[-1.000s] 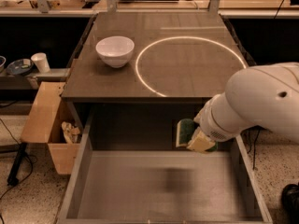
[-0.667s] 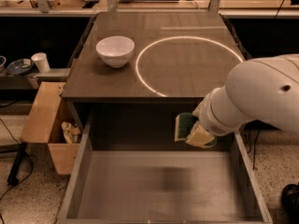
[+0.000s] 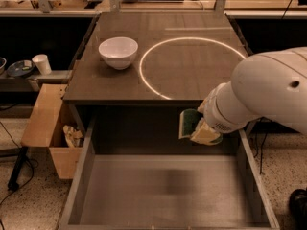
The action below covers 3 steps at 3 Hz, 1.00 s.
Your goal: Pick sponge from top drawer and place on counter
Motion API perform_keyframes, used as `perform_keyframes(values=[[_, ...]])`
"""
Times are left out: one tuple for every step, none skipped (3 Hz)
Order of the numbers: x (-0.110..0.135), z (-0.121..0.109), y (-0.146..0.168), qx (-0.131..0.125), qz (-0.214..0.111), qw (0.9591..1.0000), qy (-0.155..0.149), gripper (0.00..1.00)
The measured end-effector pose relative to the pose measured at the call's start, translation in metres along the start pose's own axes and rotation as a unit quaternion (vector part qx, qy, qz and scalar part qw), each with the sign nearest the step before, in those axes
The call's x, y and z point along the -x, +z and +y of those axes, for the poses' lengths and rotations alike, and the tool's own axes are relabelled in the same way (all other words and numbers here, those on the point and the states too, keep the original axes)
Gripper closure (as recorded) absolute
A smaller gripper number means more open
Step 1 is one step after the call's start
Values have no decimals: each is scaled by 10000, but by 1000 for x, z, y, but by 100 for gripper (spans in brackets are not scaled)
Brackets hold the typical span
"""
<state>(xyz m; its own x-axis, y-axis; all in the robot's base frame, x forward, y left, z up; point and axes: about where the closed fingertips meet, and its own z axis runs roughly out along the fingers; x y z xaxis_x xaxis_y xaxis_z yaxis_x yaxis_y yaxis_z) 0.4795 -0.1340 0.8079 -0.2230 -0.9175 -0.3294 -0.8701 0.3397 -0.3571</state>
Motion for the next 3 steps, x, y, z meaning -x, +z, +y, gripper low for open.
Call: perform_keyframes(values=[[7, -12, -2, -134, 28, 9999, -84, 100], [10, -18, -3, -213, 57, 9997, -118, 100], [14, -46, -5, -467, 98, 9988, -68, 100]])
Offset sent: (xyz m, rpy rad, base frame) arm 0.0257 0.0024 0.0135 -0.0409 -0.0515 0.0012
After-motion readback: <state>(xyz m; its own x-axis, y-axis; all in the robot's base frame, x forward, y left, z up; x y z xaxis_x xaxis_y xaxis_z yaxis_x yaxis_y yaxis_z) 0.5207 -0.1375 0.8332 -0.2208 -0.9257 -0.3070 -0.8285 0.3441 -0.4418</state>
